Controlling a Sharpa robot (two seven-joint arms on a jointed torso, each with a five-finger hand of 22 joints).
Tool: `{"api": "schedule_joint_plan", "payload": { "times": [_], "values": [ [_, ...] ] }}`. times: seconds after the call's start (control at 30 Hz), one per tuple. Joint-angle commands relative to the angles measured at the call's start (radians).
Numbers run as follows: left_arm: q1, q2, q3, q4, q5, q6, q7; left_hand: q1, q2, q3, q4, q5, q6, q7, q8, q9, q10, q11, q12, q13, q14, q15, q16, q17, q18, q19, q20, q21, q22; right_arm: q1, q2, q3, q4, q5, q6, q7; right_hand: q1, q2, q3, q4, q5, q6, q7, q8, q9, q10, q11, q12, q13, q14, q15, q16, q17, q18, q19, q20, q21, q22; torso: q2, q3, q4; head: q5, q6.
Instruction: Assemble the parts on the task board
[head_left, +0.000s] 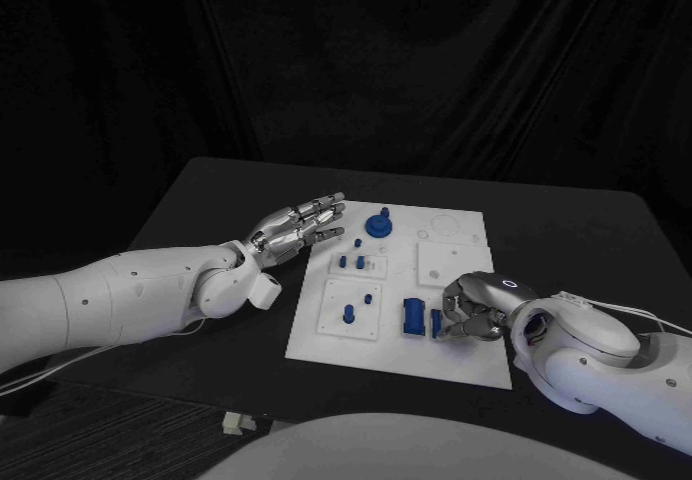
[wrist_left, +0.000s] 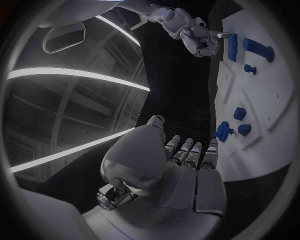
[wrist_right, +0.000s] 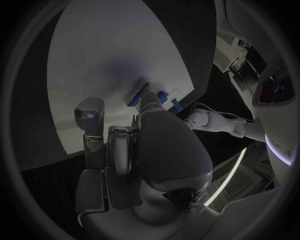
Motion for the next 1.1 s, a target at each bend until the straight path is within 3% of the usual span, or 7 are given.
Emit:
{"api": "schedule_joint_plan", "payload": {
  "times": [0.03,0.43,0.7,0.83,0.9,0.97,1.1],
  "values": [
    [-0.001,-0.001,0.001,0.003,0.005,0.011,0.071,0.009,-0.002,0.009,-0.001,0.005,-0.001,0.007,0.006,0.001,-0.001,0.008,0.006,0.001,-0.001,0.006,0.004,0.001,0.01,0.002,0.003,0.005,0.001,-0.005,-0.017,-0.002,0.01,-0.015,-0.021,-0.001,0.015,0.016,-0.012,0.0,0.0,0.008,0.001,0.007,0.034,0.105,-0.003,-0.006,0.259,0.107,-0.005,0.003,0.263,-0.002,0.005,-0.005,-0.001,0.111,0.0,-0.0002,-0.0002,0.001,0.0],
    [-0.001,-0.028,0.001,0.024,0.005,-0.037,0.159,0.008,-0.06,-0.015,-0.002,-0.013,0.045,0.012,0.024,0.007,0.024,0.006,0.071,0.009,0.009,-0.006,0.017,0.005,0.015,0.013,-0.003,0.014,0.016,0.049,-0.114,-0.002,0.074,0.105,-0.223,0.19,-0.237,-0.146,0.047,0.11,0.001,-0.062,-0.009,-0.135,-0.054,0.105,-0.013,-0.006,0.259,0.102,-0.007,-0.006,0.239,0.007,-0.009,-0.007,-0.07,0.095,0.0,-0.0001,-0.0002,-0.008,0.0],
    [0.001,-0.054,0.002,0.062,0.005,-0.109,0.213,0.016,-0.1,-0.048,0.029,-0.102,0.105,0.025,0.041,0.011,0.049,-0.001,0.133,0.013,0.013,-0.022,0.023,0.006,0.017,0.01,-0.017,0.014,0.012,0.115,-0.142,-0.002,0.043,0.482,-0.419,0.516,-0.491,0.052,0.03,0.092,0.196,-0.108,0.038,-0.469,-0.353,-0.098,0.034,-0.335,-0.012,-0.102,0.034,-0.54,-0.526,0.061,-0.166,0.049,-0.666,-0.152,-0.006,-0.0005,-0.0004,-0.018,0.0],
    [0.002,-0.046,0.002,0.063,0.005,-0.124,0.227,-0.076,-0.139,-0.115,0.036,-0.345,0.127,0.047,0.044,0.013,0.053,-0.022,0.142,0.014,0.008,-0.045,0.017,0.005,0.017,0.004,-0.032,0.01,0.002,0.116,-0.136,-0.002,0.013,0.654,-0.389,0.655,-0.452,0.089,-0.019,0.104,0.201,-0.136,0.108,-0.614,-0.525,-0.407,0.116,-0.985,-0.503,-0.299,0.124,-1.027,-0.855,0.031,-0.372,0.135,-0.733,-0.359,-0.014,0.0004,-0.0034,-0.018,0.0],
    [0.003,-0.039,0.002,0.063,0.005,-0.131,0.232,-0.116,-0.17,-0.113,0.038,-0.417,0.127,0.055,0.042,0.012,0.043,-0.032,0.134,0.013,0.002,-0.054,0.011,0.003,0.017,-0.003,-0.039,0.004,-0.008,0.108,-0.133,-0.002,-0.006,0.754,-0.332,0.731,-0.483,0.125,-0.067,0.091,0.088,-0.257,0.215,-0.768,-0.673,-0.665,0.257,-1.284,-0.73,-0.577,0.288,-1.299,-1.004,-0.011,-0.707,0.213,-0.726,-0.544,-0.016,0.0007,-0.0043,-0.019,0.0],
    [0.003,-0.034,0.002,0.064,0.005,-0.141,0.237,-0.17,-0.263,-0.027,0.04,-0.498,0.131,0.063,0.04,0.013,0.033,-0.047,0.134,0.012,-0.003,-0.067,0.005,0.001,0.018,-0.006,-0.054,0.002,-0.012,0.097,-0.132,-0.002,-0.02,0.829,-0.28,0.785,-0.498,0.134,-0.104,0.104,0.033,-0.375,0.136,-0.873,-0.777,-0.822,0.318,-1.413,-0.857,-0.802,0.344,-1.452,-1.103,-0.041,-0.948,0.264,-0.74,-0.718,-0.018,0.001,-0.0046,-0.015,0.0],
    [0.003,-0.028,0.002,0.064,0.005,-0.166,0.252,-0.199,-0.324,0.036,0.041,-0.508,0.128,0.065,0.037,0.012,0.013,-0.082,0.098,0.008,-0.01,-0.093,-0.007,-0.003,0.019,-0.011,-0.081,-0.002,-0.019,0.081,-0.124,-0.002,-0.048,0.915,-0.219,0.876,-0.537,0.142,-0.155,0.106,0.008,-0.658,-0.005,-1.001,-1.014,-1.208,0.207,-1.533,-1.078,-1.353,0.312,-1.547,-1.275,-0.059,-1.417,0.304,-0.776,-1.207,-0.018,0.0017,-0.0051,-0.009,0.0]
  ]
}}
